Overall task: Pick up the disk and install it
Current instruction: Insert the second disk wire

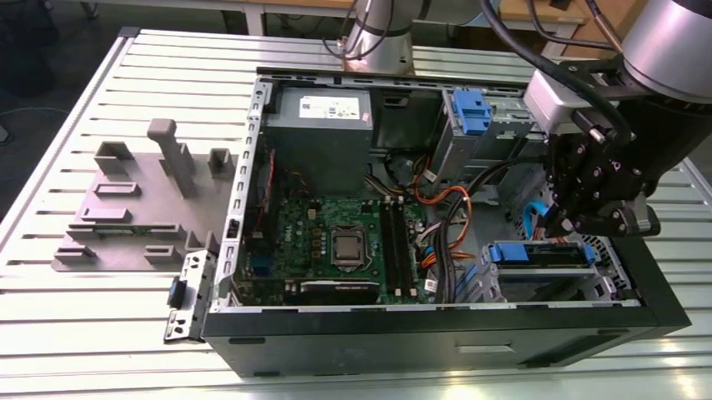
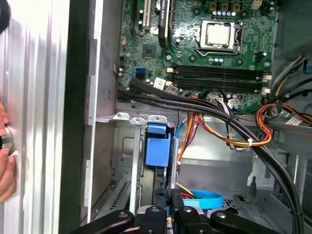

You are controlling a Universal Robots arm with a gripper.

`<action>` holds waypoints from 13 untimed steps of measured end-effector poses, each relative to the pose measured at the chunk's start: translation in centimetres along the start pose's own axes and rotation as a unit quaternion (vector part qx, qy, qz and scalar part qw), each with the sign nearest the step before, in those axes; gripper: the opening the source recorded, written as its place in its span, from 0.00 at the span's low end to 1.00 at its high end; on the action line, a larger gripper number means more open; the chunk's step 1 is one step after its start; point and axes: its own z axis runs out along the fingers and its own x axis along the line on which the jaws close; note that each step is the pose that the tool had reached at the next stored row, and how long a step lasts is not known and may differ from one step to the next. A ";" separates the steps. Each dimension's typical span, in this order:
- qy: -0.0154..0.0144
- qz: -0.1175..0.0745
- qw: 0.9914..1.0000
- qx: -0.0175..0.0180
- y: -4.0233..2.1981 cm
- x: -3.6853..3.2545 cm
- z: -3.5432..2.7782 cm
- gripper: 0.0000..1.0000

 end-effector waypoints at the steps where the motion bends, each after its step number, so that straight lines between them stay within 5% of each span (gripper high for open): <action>1: -0.003 0.000 1.000 0.000 0.00 0.01 0.04 0.16; 5: -0.009 0.002 1.000 0.000 0.01 0.09 0.26 0.16; 13: -0.009 0.010 1.000 0.000 0.00 0.25 0.60 0.16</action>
